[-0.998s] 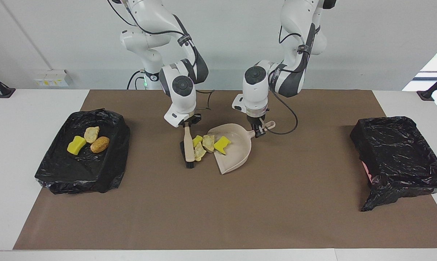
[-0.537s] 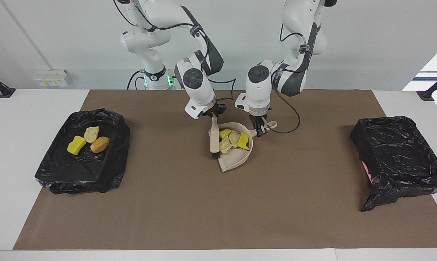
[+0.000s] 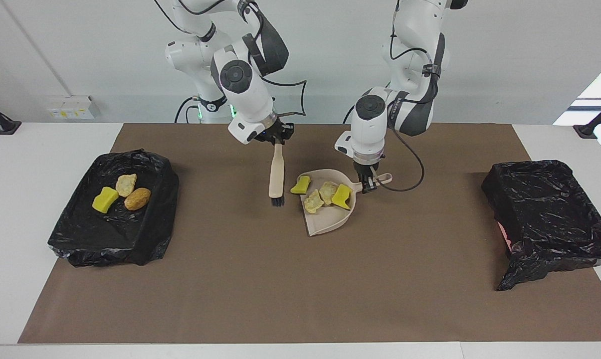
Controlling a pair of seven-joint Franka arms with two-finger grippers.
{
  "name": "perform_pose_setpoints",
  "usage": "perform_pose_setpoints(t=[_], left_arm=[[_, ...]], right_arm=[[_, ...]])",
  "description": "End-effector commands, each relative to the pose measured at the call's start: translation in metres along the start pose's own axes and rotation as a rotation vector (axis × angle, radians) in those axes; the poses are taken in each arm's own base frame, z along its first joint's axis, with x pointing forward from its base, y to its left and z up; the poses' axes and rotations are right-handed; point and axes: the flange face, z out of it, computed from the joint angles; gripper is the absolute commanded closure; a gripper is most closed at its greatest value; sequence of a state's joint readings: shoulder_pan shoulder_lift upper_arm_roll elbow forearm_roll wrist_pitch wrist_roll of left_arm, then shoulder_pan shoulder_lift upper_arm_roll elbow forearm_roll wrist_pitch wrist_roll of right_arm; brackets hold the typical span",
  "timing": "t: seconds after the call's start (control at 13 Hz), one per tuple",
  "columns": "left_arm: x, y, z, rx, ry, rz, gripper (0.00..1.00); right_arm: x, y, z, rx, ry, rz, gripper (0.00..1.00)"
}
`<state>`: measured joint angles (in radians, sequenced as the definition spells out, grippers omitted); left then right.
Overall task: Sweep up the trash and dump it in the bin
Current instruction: 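Carry the dustpan to the black bag with the left gripper while the right gripper withdraws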
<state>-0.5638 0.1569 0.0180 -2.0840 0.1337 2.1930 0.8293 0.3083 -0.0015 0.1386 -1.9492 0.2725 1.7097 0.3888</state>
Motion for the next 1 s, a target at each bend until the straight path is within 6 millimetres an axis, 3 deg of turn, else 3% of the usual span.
perform_pose_setpoints(t=[0.0,0.31,0.61,0.84,0.92], left_arm=[[-0.016,-0.007,0.002,0.008,0.033,0.021,1.00],[-0.036,-0.026,-0.014,0.011,0.069,0.047,1.00],[-0.055,-0.043,-0.031,0.027,0.112,0.054,1.00],[-0.104,-0.066,-0.040,0.036,0.132,0.069,1.00],[-0.130,-0.076,-0.044,0.037,0.145,0.063,1.00]], right_arm=[[-0.022,-0.002,-0.012,-0.113,-0.002,-0.039,1.00],[-0.072,-0.005,0.018,-0.156,-0.010,0.034,1.00],[-0.099,-0.051,0.062,-0.087,0.030,0.084,1.00],[-0.115,-0.077,0.113,-0.039,0.071,0.077,1.00],[-0.121,-0.080,0.119,-0.047,0.065,0.064,1.00]])
